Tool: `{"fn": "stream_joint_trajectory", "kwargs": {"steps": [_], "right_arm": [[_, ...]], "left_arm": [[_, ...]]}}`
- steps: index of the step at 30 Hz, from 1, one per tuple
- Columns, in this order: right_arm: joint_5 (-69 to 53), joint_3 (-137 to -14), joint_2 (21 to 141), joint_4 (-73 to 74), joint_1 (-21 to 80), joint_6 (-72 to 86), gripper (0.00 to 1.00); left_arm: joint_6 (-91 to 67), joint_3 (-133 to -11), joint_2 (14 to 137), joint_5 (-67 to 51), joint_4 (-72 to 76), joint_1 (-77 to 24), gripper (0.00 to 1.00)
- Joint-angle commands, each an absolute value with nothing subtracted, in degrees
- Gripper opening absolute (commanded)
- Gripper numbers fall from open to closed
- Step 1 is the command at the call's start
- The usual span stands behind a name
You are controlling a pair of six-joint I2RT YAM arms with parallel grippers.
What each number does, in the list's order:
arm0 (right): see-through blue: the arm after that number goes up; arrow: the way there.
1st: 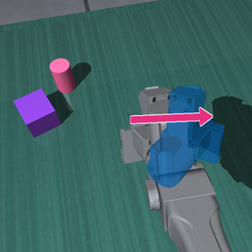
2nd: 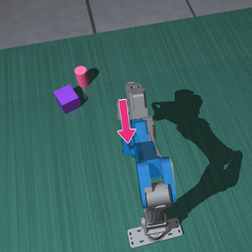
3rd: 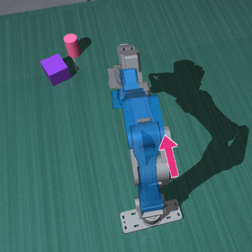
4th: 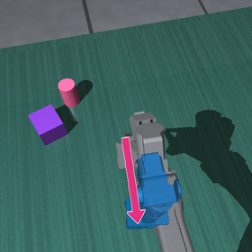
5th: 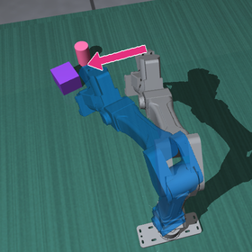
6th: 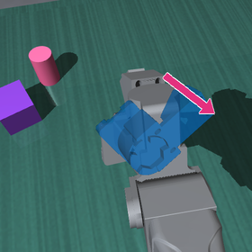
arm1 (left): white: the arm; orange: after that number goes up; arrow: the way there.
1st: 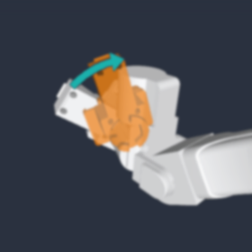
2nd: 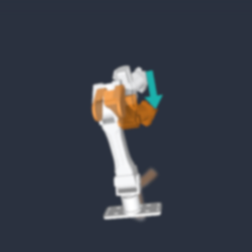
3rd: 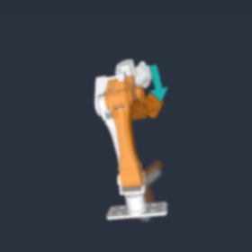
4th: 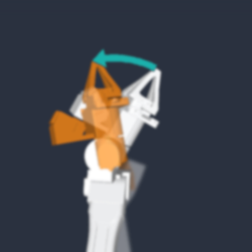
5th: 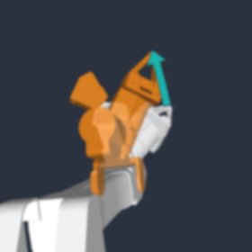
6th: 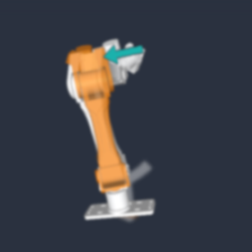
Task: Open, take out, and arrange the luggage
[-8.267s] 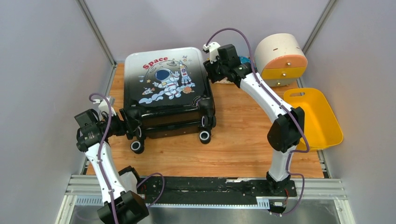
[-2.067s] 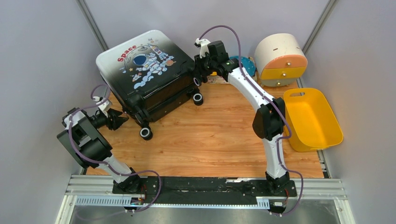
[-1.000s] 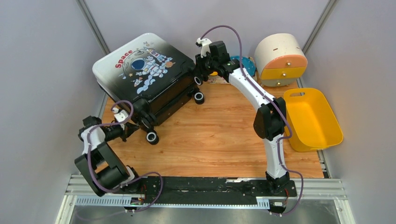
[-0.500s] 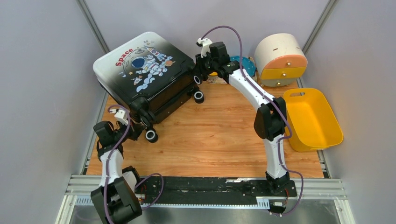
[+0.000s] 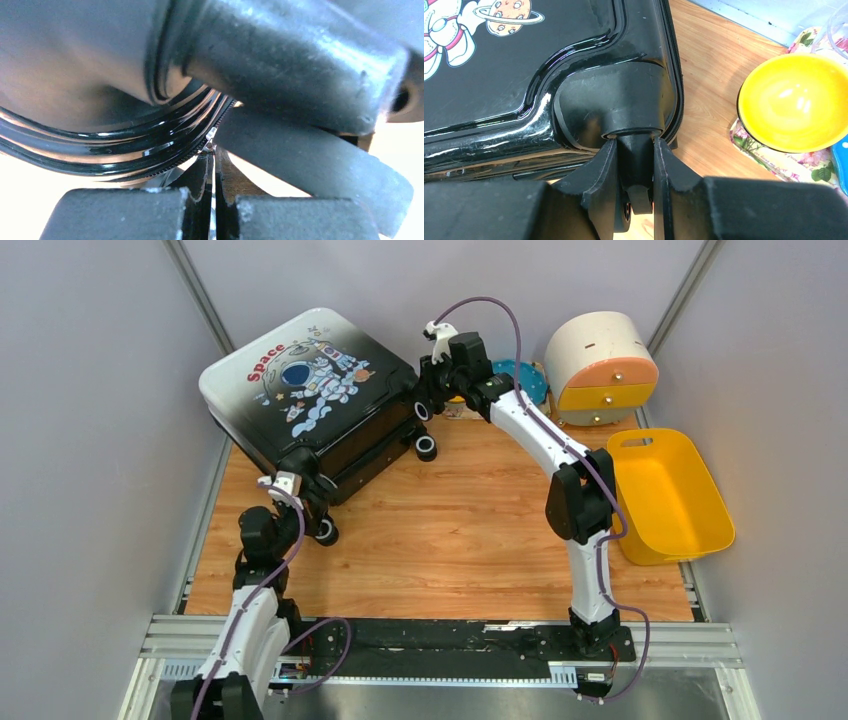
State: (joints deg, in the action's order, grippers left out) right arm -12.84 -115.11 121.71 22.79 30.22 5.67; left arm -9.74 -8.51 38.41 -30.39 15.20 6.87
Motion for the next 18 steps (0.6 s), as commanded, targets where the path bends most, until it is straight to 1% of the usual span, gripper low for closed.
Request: {"fn": "stream_joint_trajectory", "kwargs": {"steps": [1,3,4,6,7,13,16,18], "right_arm": [[-18.81,-111.97,121.91,30.76,36.03,12.83,0.0],[-19.33,-111.1,121.38,30.67,36.47,13.88,0.0],[-19.51,-110.83,121.2,30.93,36.65,14.41,0.0],[-20.48,-110.3,120.94,30.85,37.26,15.46,0.0],[-20.74,-110.13,120.76,30.85,37.27,15.73,0.0],[-22.32,-109.86,120.5,30.85,37.79,16.7,0.0],[-22.94,-109.25,120.06,30.67,37.88,17.57,0.0],[-23.64,-108.72,119.8,30.41,37.97,18.1,0.0]], "left_arm": [[-10.02,-9.4,39.11,-11.65,24.08,-2.43,0.0],[-8.54,-9.4,40.34,-6.88,25.74,-6.56,0.0],[-7.48,-9.49,40.86,-1.72,26.19,-7.98,0.0],[-3.28,-9.58,42.1,4.98,29.07,-13.68,0.0],[-2.3,-9.41,42.36,7.45,30.48,-14.84,0.0],[5.88,-7.38,46.04,2.64,40.34,-19.15,0.0],[9.92,-8.0,48.5,4.21,42.01,-22.39,0.0],[11.52,-8.17,49.91,7.97,44.11,-23.55,0.0]]}}
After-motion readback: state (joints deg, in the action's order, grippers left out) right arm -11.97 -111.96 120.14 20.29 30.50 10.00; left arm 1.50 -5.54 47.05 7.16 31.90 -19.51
